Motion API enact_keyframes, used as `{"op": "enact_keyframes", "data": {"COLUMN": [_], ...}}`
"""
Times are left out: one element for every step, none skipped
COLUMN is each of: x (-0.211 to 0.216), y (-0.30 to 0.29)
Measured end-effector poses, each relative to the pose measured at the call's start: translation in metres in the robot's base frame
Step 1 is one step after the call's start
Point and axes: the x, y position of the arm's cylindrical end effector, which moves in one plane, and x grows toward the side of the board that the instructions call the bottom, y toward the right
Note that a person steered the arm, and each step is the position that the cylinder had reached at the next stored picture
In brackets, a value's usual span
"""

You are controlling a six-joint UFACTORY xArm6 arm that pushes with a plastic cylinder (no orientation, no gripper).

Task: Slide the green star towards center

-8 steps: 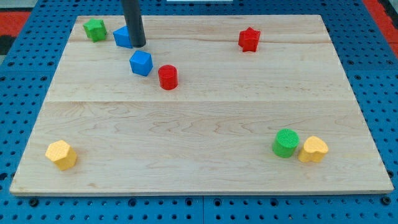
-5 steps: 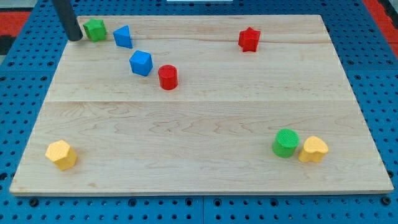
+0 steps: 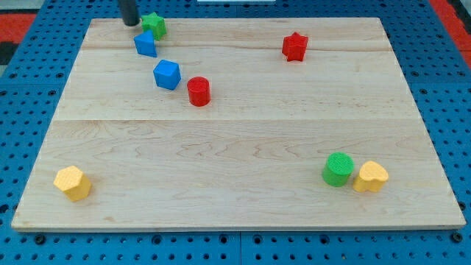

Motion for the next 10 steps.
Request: {"op": "enact_keyframes", "data": {"x": [-0.004, 0.004, 0.004, 0.004, 0.008, 0.01, 0.014, 0.017, 0.026, 0.036], "y": [0.047, 0.069, 0.06, 0.06, 0.06, 0.062, 0.07, 0.08, 0.086, 0.072]}}
